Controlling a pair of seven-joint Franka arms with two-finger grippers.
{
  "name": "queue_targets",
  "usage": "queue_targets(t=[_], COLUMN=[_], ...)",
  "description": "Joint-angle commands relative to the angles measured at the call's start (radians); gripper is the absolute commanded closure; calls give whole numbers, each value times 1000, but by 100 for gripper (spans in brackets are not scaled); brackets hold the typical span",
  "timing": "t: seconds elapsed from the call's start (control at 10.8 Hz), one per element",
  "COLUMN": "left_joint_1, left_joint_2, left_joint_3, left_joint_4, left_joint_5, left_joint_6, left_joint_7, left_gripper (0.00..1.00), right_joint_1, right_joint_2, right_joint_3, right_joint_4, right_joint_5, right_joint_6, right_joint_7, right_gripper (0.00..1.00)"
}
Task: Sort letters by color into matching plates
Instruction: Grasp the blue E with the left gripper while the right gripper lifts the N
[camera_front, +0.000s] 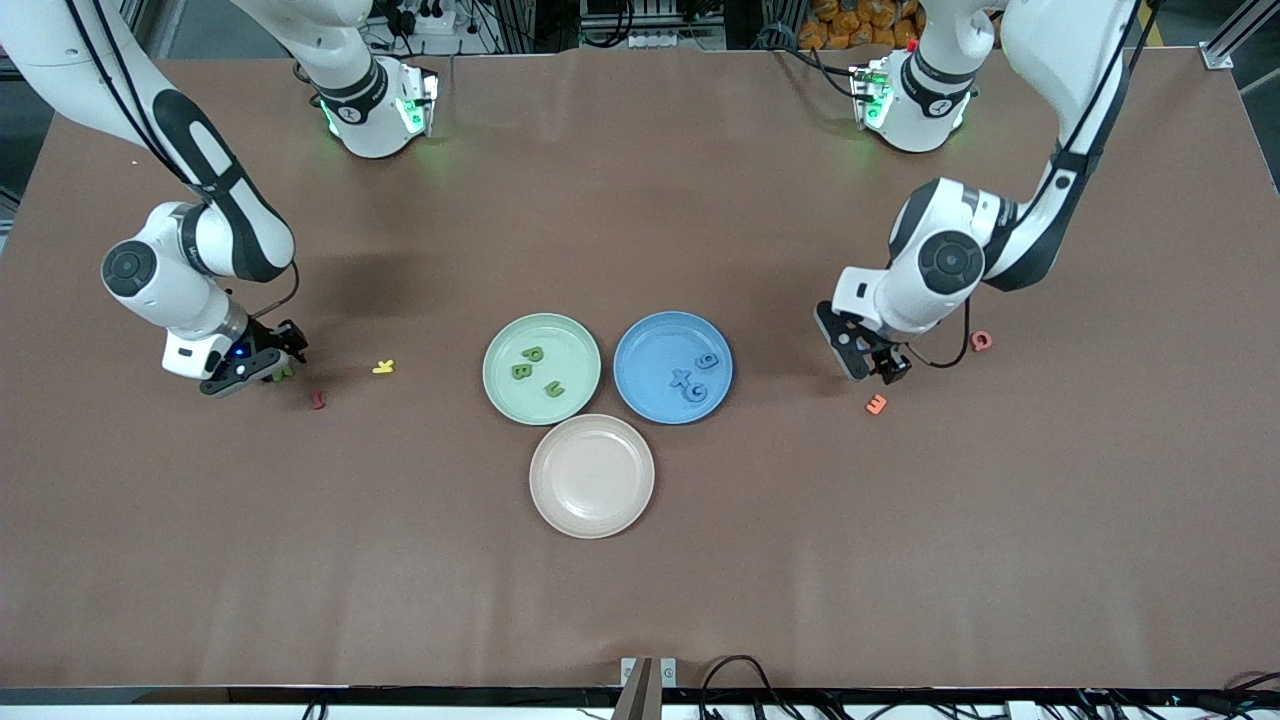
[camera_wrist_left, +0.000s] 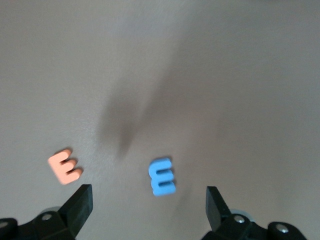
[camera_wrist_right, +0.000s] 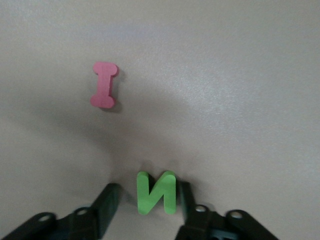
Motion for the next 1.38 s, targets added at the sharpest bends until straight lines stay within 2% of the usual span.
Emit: queue_targets(t=[0.0, 0.37, 0.46, 0.65, 0.92, 1.29], left_joint_1=[8, -12, -44, -137, -145, -148], left_joint_2=[87, 84, 80, 61, 61, 73], left_joint_3=[-2, 36, 76, 159, 159, 159], left_joint_4=[31, 23, 17, -3, -6, -6], left_joint_5=[-16, -8, -7, -5, -5, -5], left_joint_6=[66, 66, 66, 65, 65, 66], left_joint_7=[-115, -131, -131, -182, -216, -218], left_gripper=[0, 0, 0, 0, 0, 0], right_joint_1=[-26, -26, -26, -25, 12, 73], right_joint_2=[1, -1, -2, -10, -24, -59], right_joint_3=[18, 18, 18, 20, 21, 35], right_joint_4=[-8, -5, -5, -2, 7, 88], right_joint_5=[-19, -18, -18, -12, -9, -7], right_joint_6=[15, 15, 14, 9, -9, -205], right_joint_7=[7, 7, 7, 13, 227, 470], right_gripper=[61, 70, 77, 78, 77, 77])
